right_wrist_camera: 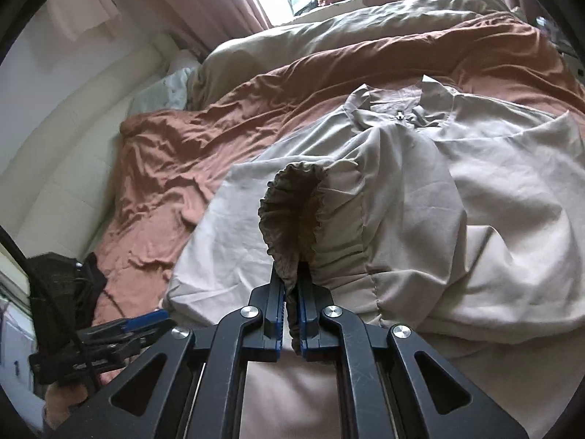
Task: Fold large clothes
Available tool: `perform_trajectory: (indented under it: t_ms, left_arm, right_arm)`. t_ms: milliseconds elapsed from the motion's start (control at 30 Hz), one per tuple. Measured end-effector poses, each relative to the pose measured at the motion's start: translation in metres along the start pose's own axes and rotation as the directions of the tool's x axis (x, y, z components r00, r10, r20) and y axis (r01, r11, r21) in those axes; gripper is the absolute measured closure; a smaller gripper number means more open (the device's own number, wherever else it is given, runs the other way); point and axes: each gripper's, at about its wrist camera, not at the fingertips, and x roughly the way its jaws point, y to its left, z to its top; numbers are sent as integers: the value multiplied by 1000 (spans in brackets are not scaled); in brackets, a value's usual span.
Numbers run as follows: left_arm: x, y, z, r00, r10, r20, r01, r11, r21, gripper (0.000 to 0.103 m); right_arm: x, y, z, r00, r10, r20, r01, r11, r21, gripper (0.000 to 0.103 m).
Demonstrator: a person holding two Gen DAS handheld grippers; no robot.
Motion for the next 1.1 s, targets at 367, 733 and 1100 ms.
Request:
perform_trajectory:
  t_ms: [367,733,1100]
  left_arm:
    - [13,-57,1,998,-57,6,57,998,34,27]
    - [37,-131,5,997,-65,-32,70,978,198,26]
    - [73,-188,9,990,-117,-84,135,956,262,13]
  right_arm:
    - [-43,-35,-19,999,-23,46,22,999,31,3]
    - [-127,-88,-52,983,-150,101,142,986,86,3]
    - [-186,-160,-71,846,-534,18,520,830,201,10]
